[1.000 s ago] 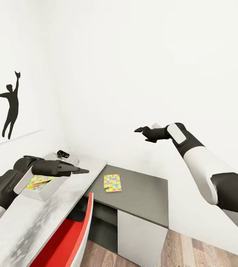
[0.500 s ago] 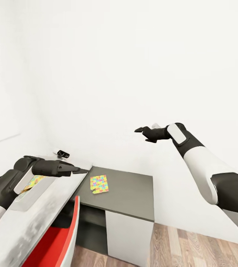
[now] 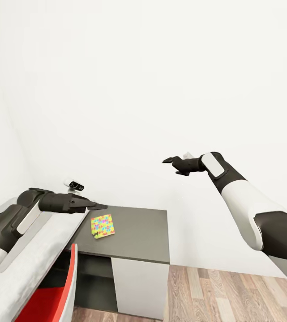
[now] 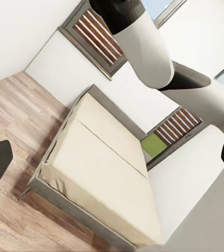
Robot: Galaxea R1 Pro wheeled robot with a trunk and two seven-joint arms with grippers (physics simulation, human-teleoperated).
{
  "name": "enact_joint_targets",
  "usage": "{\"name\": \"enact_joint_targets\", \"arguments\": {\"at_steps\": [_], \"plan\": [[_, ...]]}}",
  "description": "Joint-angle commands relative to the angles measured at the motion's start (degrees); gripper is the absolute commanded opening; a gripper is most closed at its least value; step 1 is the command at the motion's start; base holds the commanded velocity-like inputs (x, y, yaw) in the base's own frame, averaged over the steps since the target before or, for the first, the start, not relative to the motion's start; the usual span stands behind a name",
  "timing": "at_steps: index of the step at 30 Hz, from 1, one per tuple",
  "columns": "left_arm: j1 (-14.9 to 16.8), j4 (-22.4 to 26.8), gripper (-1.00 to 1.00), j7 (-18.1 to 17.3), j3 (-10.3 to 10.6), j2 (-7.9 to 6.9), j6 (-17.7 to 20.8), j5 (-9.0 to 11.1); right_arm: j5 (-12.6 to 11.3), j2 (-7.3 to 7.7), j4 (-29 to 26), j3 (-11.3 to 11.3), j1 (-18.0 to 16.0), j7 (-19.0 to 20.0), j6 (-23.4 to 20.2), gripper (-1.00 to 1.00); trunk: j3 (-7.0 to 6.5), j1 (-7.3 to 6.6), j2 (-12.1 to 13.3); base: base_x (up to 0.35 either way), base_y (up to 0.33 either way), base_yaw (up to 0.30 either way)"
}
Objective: Put all the toys in the child's room - the three board games (two on the bed and one on the table), the two jigsaw puzzles on the table, and the tennis ball on the table - inside the toy box on the table in the child's room.
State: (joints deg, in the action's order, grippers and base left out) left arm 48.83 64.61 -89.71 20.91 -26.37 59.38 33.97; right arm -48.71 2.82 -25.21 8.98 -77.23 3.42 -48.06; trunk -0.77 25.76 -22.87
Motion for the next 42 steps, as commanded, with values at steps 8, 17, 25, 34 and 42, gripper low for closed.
{"name": "enact_joint_targets", "arguments": {"at_steps": [8, 17, 25, 34, 42], "plan": [[0.04, -0.14, 1.0, -0.29, 0.1, -0.08, 0.59, -0.04, 0.34, 0.04, 0.22, 0.46, 1.25, 0.15, -0.11, 1.0, -0.18, 0.02, -0.05, 0.0, 0.0, -0.277], [-0.01, -0.32, 1.0, -0.29, 0.16, -0.08, 0.57, -0.19, 3.11, 0.08, 5.91, 0.52, 4.27, 0.02, 0.45, 1.0, -0.41, 0.02, -0.05, 0.0, 0.0, -0.277], [-0.04, -0.45, 1.0, -0.29, 0.12, -0.15, 0.55, -0.31, 9.73, -0.05, 7.16, 0.54, 13.69, 0.01, 8.58, 1.0, -0.6, 0.02, -0.05, 0.0, 0.0, -0.276], [-0.51, -1.33, 1.0, -0.29, 0.18, -0.25, 0.11, -0.66, 11.61, -0.01, 7.2, 0.45, 24.11, 0.09, 18.33, 1.0, -0.65, 0.02, -0.05, 0.0, 0.0, -0.141], [-2.59, -2.74, 1.0, -0.29, 1.2, 0.74, -0.73, -0.73, 11.24, -1.11, 7.64, 0.07, 29.43, 1.14, 25.02, 1.0, -0.64, 0.02, -0.05, 0.0, 0.0, -0.008]]}}
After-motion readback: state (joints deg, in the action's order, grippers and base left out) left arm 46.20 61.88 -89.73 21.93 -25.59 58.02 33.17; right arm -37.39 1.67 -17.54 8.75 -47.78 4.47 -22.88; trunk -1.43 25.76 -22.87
